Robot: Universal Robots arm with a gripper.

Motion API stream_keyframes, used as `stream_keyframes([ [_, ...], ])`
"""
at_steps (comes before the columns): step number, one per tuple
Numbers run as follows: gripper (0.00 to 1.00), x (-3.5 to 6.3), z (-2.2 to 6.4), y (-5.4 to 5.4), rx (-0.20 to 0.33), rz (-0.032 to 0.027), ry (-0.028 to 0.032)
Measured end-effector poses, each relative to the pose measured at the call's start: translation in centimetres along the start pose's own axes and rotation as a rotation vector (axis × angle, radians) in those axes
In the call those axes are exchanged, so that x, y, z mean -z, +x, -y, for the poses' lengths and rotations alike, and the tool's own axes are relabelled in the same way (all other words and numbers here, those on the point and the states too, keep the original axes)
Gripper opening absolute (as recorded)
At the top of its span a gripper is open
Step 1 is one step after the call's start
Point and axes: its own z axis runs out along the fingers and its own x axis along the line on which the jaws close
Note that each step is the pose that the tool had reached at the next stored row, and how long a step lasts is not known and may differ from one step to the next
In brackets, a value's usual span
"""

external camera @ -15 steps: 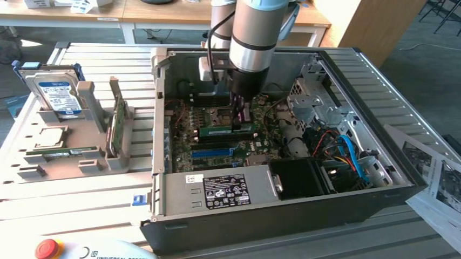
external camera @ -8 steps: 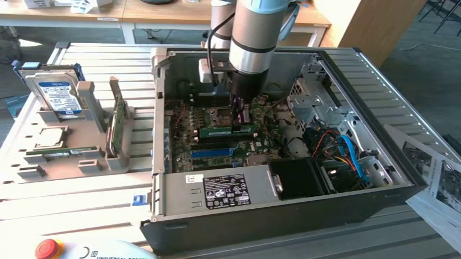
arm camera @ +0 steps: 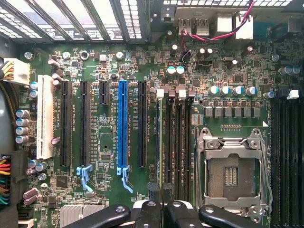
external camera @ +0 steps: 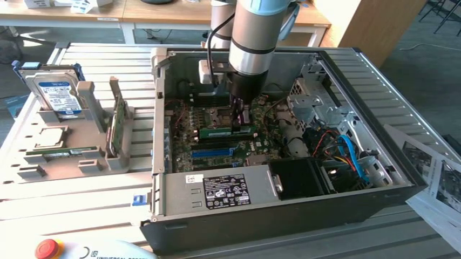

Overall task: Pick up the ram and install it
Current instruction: 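Insert the ram into the slot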

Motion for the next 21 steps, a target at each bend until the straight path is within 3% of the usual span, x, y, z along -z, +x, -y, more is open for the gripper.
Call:
stream_keyframes([
  [21,0.12,-0.19,-0.17,-0.18,0.0,0.0001,0.0001],
])
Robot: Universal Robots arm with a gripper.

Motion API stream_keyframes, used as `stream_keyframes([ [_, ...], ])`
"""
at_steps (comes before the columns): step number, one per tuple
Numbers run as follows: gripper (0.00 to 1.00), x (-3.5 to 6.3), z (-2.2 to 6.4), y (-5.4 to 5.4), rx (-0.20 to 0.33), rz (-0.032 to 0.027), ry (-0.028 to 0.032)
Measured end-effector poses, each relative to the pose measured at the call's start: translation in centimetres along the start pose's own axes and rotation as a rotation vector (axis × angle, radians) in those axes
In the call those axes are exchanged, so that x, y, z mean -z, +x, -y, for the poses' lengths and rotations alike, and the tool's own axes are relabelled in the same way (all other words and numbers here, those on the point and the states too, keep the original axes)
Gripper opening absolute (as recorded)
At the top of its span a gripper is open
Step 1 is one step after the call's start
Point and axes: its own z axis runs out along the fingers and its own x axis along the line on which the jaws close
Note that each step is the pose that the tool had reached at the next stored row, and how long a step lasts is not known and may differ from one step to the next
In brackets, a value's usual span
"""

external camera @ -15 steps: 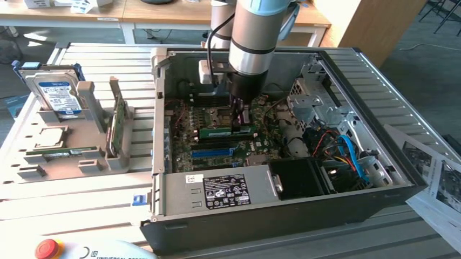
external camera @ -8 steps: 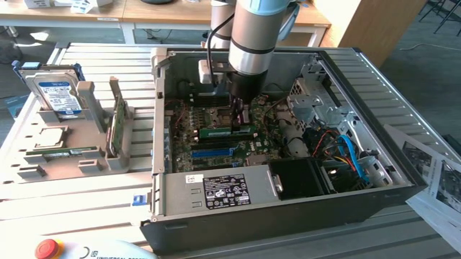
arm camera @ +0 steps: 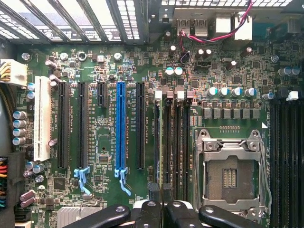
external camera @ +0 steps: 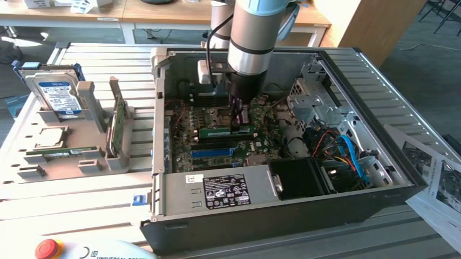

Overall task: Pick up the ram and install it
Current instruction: 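Insert the ram into the slot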

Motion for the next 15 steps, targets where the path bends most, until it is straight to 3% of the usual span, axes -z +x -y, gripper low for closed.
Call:
stream_keyframes([
  [15,0.12,0.0,0.03,0.15,0.0,-0.0001,-0.0001],
])
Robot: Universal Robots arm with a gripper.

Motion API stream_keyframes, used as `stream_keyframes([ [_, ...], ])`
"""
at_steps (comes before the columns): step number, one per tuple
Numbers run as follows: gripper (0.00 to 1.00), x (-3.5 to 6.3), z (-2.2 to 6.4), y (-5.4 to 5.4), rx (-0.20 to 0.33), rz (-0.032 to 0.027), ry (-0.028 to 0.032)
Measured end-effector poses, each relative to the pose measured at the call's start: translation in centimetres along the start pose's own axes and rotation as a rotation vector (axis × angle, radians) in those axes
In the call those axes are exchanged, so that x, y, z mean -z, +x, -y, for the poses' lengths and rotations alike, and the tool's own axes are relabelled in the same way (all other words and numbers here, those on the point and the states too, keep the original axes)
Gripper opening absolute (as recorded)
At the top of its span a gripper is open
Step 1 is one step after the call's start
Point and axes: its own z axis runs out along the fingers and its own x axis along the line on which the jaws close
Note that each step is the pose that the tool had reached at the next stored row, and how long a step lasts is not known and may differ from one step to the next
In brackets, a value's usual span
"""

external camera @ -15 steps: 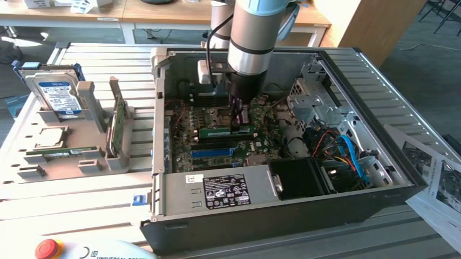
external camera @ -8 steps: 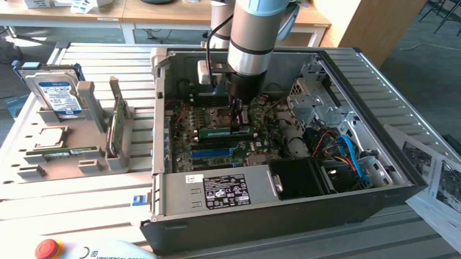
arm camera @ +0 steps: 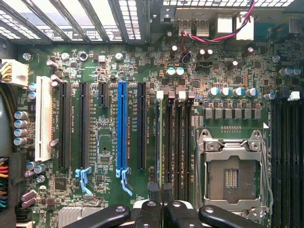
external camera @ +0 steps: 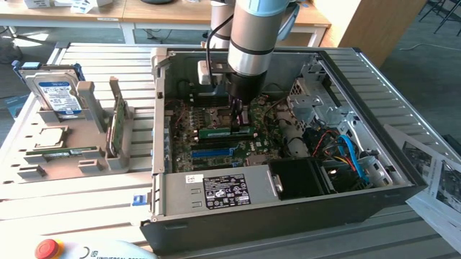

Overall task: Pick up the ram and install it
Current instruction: 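Insert the ram into the slot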

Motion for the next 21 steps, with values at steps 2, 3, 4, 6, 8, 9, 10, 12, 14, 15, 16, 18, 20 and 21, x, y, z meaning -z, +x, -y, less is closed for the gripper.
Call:
stream_keyframes([
  [2,0.12,0.0,0.0,0.0,0.0,0.0,0.0],
  [3,0.12,-0.03,0.0,0.01,0.0,0.0,0.0],
  [4,0.12,-0.03,0.0,0.01,0.0,0.0,0.0],
  [6,0.12,-0.03,0.0,0.01,0.0,0.0,0.0],
  [8,0.12,-0.07,0.0,0.01,0.0,-0.0001,-0.0001],
  [9,0.12,-0.08,0.0,0.01,0.0,0.0,0.0],
  [10,0.12,-0.08,0.0,0.01,0.0,0.0,0.0],
  [12,0.12,-0.08,0.0,0.01,0.0,0.0,0.0],
  [14,0.12,-0.1,0.03,0.01,0.0,0.0,0.0],
  [15,0.12,-0.13,0.03,0.01,0.0,0.0,0.0002],
  [16,0.12,-0.13,0.03,0.01,0.0,0.0,0.0001],
  [18,0.12,-0.14,0.04,-0.01,0.0,0.0002,0.0002],
  [20,0.12,-0.13,0.03,-0.02,0.0,0.0,0.0001],
  [21,0.12,-0.16,0.03,-0.03,0.0,0.0001,0.0033],
])
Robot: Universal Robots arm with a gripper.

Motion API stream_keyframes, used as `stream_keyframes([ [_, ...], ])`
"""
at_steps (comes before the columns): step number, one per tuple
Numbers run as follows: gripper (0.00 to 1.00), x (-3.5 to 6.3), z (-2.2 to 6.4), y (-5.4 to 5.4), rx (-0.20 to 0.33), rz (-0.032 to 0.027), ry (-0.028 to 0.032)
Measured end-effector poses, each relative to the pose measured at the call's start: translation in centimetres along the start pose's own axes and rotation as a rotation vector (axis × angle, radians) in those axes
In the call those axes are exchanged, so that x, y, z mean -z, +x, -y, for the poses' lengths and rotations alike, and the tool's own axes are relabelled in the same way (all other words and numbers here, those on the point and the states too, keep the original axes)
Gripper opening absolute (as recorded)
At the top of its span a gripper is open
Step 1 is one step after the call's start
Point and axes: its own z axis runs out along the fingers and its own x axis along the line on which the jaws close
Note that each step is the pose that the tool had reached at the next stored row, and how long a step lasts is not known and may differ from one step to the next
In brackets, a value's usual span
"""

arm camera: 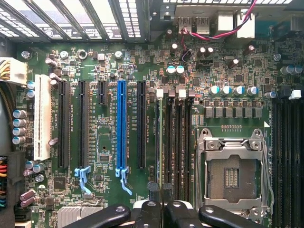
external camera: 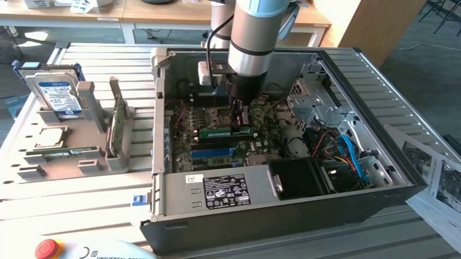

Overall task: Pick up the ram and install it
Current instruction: 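Insert the ram into the slot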

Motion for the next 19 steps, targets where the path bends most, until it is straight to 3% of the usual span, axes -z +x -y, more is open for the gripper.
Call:
stream_keyframes([
  [19,0.12,-0.04,-0.15,0.0,0.0,0.0001,0.0029],
])
